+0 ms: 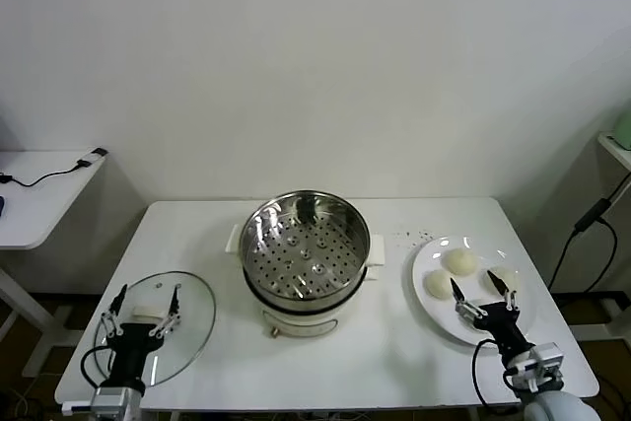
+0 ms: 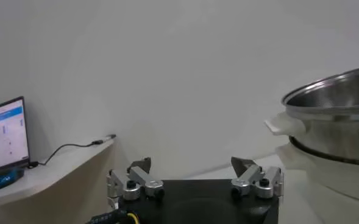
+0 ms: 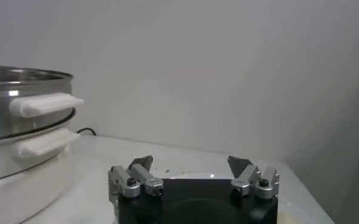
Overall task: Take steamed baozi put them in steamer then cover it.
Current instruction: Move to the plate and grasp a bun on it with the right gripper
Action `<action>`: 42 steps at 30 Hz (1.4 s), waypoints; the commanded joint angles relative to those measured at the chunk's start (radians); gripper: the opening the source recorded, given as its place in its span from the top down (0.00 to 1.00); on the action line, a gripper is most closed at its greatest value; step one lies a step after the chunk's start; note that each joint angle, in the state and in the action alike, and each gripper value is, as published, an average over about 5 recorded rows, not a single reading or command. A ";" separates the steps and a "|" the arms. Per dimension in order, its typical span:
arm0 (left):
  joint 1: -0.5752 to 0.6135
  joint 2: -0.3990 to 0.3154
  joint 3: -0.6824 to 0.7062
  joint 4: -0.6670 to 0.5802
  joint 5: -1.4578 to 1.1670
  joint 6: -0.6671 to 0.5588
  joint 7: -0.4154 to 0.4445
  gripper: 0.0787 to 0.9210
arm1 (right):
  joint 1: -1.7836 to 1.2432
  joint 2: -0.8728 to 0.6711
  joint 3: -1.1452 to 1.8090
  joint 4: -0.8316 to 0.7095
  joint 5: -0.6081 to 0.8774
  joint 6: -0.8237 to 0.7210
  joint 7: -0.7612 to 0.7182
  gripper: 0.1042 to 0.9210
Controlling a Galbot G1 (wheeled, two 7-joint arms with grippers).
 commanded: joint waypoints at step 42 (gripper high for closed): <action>0.003 0.035 0.003 0.014 -0.017 0.023 -0.016 0.12 | 1.517 -0.293 -1.522 -1.028 -0.448 0.018 -0.817 0.12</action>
